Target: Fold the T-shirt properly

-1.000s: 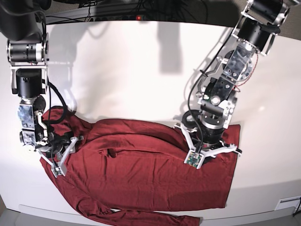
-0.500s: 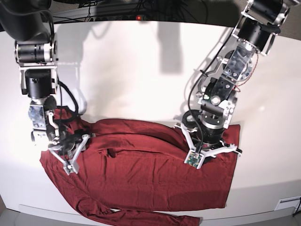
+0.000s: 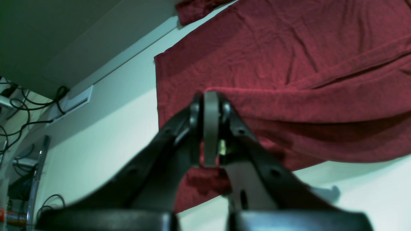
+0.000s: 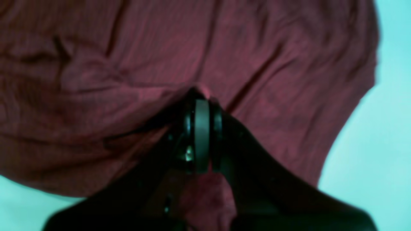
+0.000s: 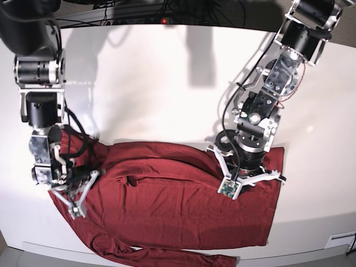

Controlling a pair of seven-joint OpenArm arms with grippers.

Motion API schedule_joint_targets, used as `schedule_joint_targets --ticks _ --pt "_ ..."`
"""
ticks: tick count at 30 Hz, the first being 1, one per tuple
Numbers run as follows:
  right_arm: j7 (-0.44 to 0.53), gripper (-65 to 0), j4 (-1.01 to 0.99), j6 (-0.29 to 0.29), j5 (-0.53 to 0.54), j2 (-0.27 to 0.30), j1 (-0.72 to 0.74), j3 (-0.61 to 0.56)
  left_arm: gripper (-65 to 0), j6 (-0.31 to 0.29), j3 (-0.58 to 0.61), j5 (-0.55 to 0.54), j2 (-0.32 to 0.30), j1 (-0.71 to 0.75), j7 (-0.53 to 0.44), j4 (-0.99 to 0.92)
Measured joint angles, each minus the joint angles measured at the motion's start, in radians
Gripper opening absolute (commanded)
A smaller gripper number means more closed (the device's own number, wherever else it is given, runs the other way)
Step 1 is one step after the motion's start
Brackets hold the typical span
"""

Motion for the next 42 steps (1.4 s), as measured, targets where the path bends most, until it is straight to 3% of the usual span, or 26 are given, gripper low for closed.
schedule_joint_targets --ticks 9,18,23,26,31,33,37,42 --pt "-0.007 -65.0 0.0 0.001 0.0 0.053 0.058 0.0 -65.0 -0.001 0.0 0.0 0.0 -0.016 -0.023 0.0" --pt "0.004 -65.0 0.0 0.046 0.007 0.068 0.084 -0.034 -65.0 -0.001 0.0 0.0 0.0 -0.028 -0.025 -0.014" --pt "0.017 -65.0 0.0 0.046 0.01 0.068 0.116 -0.136 -65.0 -0.007 0.0 0.0 0.0 -0.037 -0.052 -0.129" --pt "0.018 -65.0 0.0 0.045 0.003 0.063 0.111 -0.172 -65.0 -0.051 0.0 -0.004 0.0 -0.069 -0.051 -0.219" --pt "0.034 -65.0 0.0 0.002 -0.004 0.064 0.111 -0.177 -65.0 -0.051 0.0 -0.004 0.0 -0.154 -0.058 -0.319" --pt "0.035 -65.0 0.0 0.0 -0.004 0.063 0.11 -0.177 -65.0 -0.052 0.0 -0.014 0.0 -0.172 -0.06 -0.345" --pt "0.05 -65.0 -0.003 0.0 -0.003 0.063 0.111 -0.177 -65.0 -0.108 0.0 -0.066 0.001 -0.208 -0.054 -0.41" --pt "0.05 -65.0 -0.005 -0.002 -0.004 0.064 0.11 -0.177 -65.0 -0.112 0.0 -0.091 0.0 -0.23 -0.053 -0.49"
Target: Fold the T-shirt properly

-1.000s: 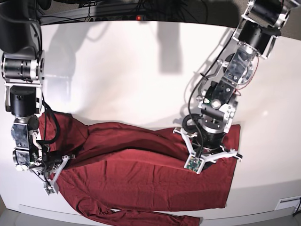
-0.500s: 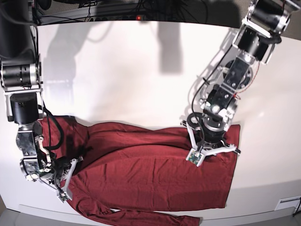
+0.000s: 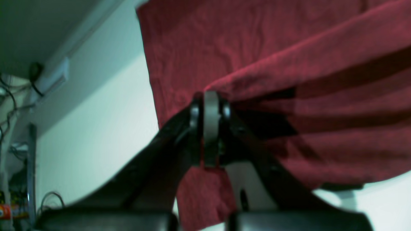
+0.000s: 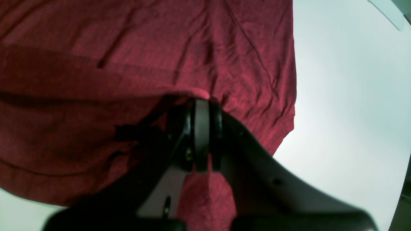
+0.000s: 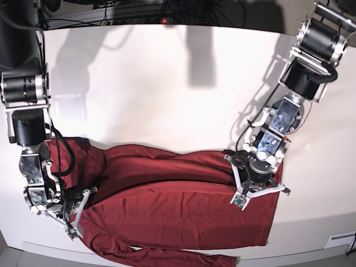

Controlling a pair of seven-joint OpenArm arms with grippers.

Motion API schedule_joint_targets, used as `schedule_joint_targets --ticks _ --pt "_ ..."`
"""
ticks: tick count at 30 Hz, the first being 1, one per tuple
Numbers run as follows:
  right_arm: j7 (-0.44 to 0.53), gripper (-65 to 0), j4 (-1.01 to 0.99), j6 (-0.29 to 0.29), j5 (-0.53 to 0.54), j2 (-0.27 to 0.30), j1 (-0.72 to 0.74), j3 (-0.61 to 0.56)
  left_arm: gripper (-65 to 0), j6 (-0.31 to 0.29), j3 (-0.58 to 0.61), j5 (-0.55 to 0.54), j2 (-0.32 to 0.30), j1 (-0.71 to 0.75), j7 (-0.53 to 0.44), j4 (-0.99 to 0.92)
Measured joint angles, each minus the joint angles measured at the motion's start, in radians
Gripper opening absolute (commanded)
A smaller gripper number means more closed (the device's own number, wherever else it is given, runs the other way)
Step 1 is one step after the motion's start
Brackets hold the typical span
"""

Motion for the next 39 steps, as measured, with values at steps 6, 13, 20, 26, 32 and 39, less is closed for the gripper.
schedule_joint_targets --ticks 6,13,20,26,32,39 --pt "0.007 -65.0 0.0 -0.002 0.0 0.0 0.0 0.0 -65.0 0.0 0.0 0.0 0.001 -0.003 -0.026 -0.044" --pt "0.017 -65.0 0.0 -0.007 0.0 0.0 0.0 0.0 -65.0 0.0 0.0 0.0 0.003 -0.014 -0.026 -0.057" --pt "0.052 -65.0 0.0 -0.013 -0.079 0.0 0.0 0.0 -65.0 0.0 0.0 0.0 0.002 -0.013 -0.025 -0.057" --pt "0.098 -65.0 0.0 -0.014 -0.079 0.0 0.0 0.0 -65.0 0.0 0.0 0.0 0.003 -0.013 -0.026 -0.057" --pt "0.174 -65.0 -0.044 -0.014 -0.131 0.0 0.0 0.0 -65.0 0.0 0.0 -0.001 0.003 -0.014 -0.025 -0.057" --pt "0.413 -47.8 -0.199 -0.127 -0.19 -0.001 -0.003 0.0 -65.0 0.0 0.0 0.0 0.003 -0.014 -0.024 -0.057"
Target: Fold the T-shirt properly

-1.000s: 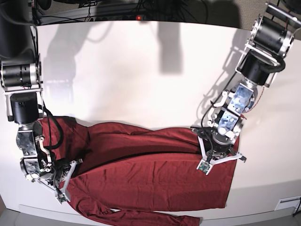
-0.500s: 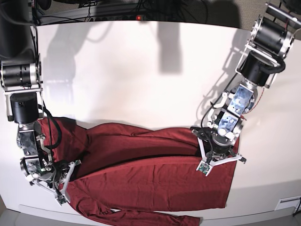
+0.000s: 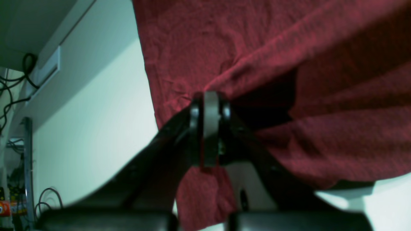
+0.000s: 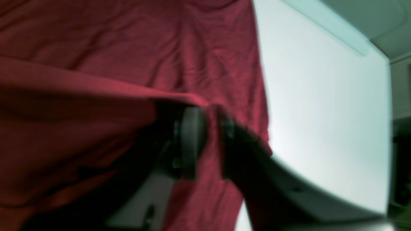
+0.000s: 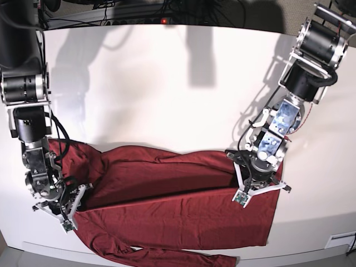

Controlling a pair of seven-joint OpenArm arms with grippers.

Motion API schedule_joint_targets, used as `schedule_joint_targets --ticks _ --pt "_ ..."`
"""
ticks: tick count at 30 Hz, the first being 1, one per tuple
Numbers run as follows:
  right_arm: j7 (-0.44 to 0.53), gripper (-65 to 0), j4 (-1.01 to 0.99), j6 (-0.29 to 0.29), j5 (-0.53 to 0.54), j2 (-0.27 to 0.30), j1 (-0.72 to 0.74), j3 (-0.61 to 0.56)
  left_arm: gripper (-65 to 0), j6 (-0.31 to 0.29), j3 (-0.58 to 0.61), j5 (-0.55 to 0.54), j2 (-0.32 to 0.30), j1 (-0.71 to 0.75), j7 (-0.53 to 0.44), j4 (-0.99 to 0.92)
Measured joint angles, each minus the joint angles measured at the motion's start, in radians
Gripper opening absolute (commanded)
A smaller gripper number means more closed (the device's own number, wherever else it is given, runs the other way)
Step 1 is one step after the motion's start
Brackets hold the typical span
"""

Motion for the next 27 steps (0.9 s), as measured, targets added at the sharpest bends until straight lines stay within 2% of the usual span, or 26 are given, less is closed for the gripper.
schedule_joint_targets --ticks 3,7,12,15,18,27 --pt "0.051 -46.3 -0.038 -0.069 -0.016 0.0 0.0 0.0 -65.0 0.0 0.0 0.0 0.0 0.0 0.0 0.0" --pt "0.058 -46.3 -0.049 -0.082 -0.017 0.0 0.0 0.0 -65.0 0.0 0.0 0.0 0.0 0.0 0.0 0.0" --pt "0.171 -46.3 -0.049 -0.125 -0.018 0.0 0.003 0.0 -65.0 0.0 0.0 0.0 0.0 0.0 0.0 0.0" --pt "0.208 -46.3 -0.049 -0.126 -0.006 -0.002 0.005 0.0 -65.0 0.0 0.0 0.0 0.0 0.0 0.001 0.0" --pt "0.206 -46.3 -0.049 -0.129 0.039 -0.006 0.003 0.0 -65.0 0.0 0.0 0.0 0.0 0.0 0.001 0.0" --pt "0.176 -44.4 -0.049 -0.129 0.037 -0.01 0.003 0.0 -65.0 0.0 0.0 0.0 0.0 0.0 0.002 0.0"
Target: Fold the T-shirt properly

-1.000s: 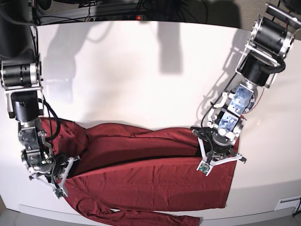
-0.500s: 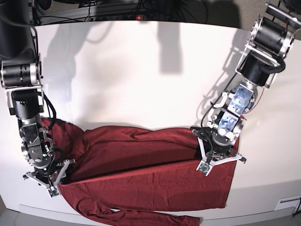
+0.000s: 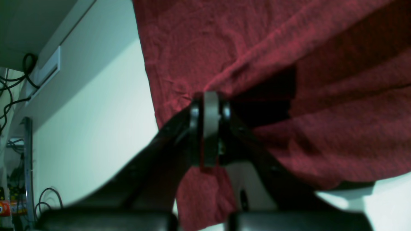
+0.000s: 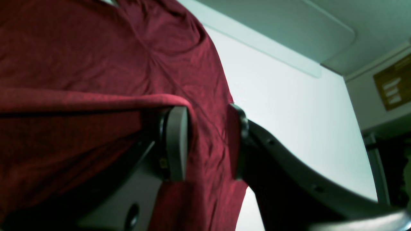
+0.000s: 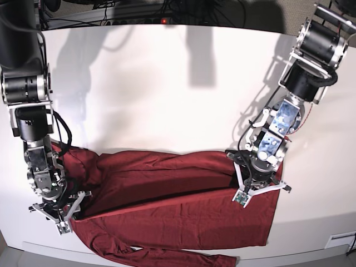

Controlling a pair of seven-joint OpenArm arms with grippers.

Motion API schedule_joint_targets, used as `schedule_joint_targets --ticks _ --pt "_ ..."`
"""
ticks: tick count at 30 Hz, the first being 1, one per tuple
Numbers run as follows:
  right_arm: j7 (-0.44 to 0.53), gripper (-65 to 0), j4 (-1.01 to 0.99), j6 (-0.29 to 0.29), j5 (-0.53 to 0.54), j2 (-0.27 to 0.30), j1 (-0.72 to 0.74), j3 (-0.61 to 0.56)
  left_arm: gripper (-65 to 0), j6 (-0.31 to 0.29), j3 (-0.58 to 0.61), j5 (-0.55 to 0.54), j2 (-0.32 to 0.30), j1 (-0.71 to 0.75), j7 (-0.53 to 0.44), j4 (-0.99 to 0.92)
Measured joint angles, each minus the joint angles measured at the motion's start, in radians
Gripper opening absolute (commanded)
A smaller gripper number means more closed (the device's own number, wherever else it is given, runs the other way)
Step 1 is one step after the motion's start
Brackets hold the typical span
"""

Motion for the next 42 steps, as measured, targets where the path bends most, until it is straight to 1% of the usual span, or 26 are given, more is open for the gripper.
schedule_joint_targets --ticks 3,5,7,8,10,11,15,16,17,18,19,20,21,23,24,25,27,28,30,33,40,42 --pt "-0.011 -44.4 0.0 0.0 0.002 0.0 0.0 0.0 -65.0 0.0 0.0 0.0 0.0 0.0 0.004 0.0" --pt "-0.053 -44.4 0.0 0.0 0.002 0.0 0.0 0.0 -65.0 0.0 0.0 0.0 0.0 0.0 0.008 0.0" --pt "-0.076 -44.4 0.0 0.0 0.055 0.0 0.0 0.0 -65.0 0.0 0.0 0.0 0.0 0.0 0.008 0.0" --pt "-0.122 -44.4 0.0 0.01 0.055 0.0 0.002 0.0 -65.0 0.0 0.0 0.0 0.0 0.0 0.008 0.0" --pt "-0.246 -44.4 0.0 0.101 0.055 0.003 0.014 0.0 -65.0 0.0 0.0 0.0 0.0 0.0 0.008 0.0" --pt "-0.254 -44.2 0.0 0.1 0.057 0.002 0.013 0.0 -65.0 0.0 0.0 0.0 0.0 0.0 0.009 0.0" --pt "-0.249 -33.4 0.0 0.098 0.056 0.002 0.012 0.0 -65.0 0.0 0.0 0.0 0.0 0.0 0.011 0.0" --pt "-0.23 -30.9 0.0 0.098 0.056 0.002 0.011 0.0 -65.0 0.0 0.0 0.0 0.0 0.0 0.011 0.0" --pt "-0.192 -29.8 0.0 0.098 0.057 0.003 0.011 0.0 -65.0 0.0 0.0 0.0 0.0 0.0 0.011 0.0" --pt "-0.15 -29.8 0.0 0.092 0.058 0.002 0.011 0.0 -65.0 0.0 0.0 0.0 0.0 0.0 0.011 0.0" --pt "-0.111 -29.8 0.0 0.057 0.06 -0.001 0.011 0.0 -65.0 0.0 0.0 0.0 0.0 0.0 0.011 0.0" --pt "-0.082 -29.8 0.0 -0.003 0.079 -0.004 0.012 0.0 -65.0 0.0 0.0 0.0 0.0 0.0 0.011 0.0" --pt "-0.07 -29.8 0.0 -0.04 0.09 -0.004 0.014 0.001 -65.0 0.0 0.0 0.0 0.0 0.0 0.011 0.0" --pt "-0.069 -29.8 0.0 -0.078 0.108 -0.003 0.017 0.001 -65.0 0.0 0.0 0.0 0.0 0.0 0.011 0.0" --pt "-0.084 -29.8 0.0 -0.078 0.13 -0.002 0.017 0.001 -65.0 0.0 0.0 0.0 0.0 0.0 0.011 0.0" --pt "-0.138 -29.9 0.0 -0.078 0.169 -0.003 0.017 0.001 -65.0 0.0 0.0 0.0 0.0 0.0 0.012 0.0" --pt "-0.28 -29.9 0.0 -0.063 0.187 -0.003 0.017 0.002 -65.0 0.0 0.0 0.0 0.002 0.0 0.011 0.0" --pt "-0.315 -29.9 0.0 -0.06 0.188 -0.003 0.012 0.002 -65.0 0.0 0.0 0.0 0.002 0.0 0.011 0.0" --pt "-0.32 -29.9 0.0 -0.053 0.187 -0.003 -0.002 0.002 -65.0 0.0 0.0 0.012 -0.001 0.0 -0.002 0.0" --pt "-0.322 -29.9 0.0 -0.048 0.189 -0.002 -0.011 0.002 -65.0 0.0 0.0 0.071 -0.002 -0.001 -0.046 0.0" --pt "-0.33 -29.9 0.0 -0.048 0.19 0.0 -0.006 0.002 -65.0 0.0 0.0 0.076 -0.001 -0.038 -0.038 -0.003" --pt "-0.335 -29.9 0.0 -0.048 0.19 0.0 -0.006 0.002 -65.0 0.0 0.0 0.076 0.0 -0.06 -0.039 -0.034"
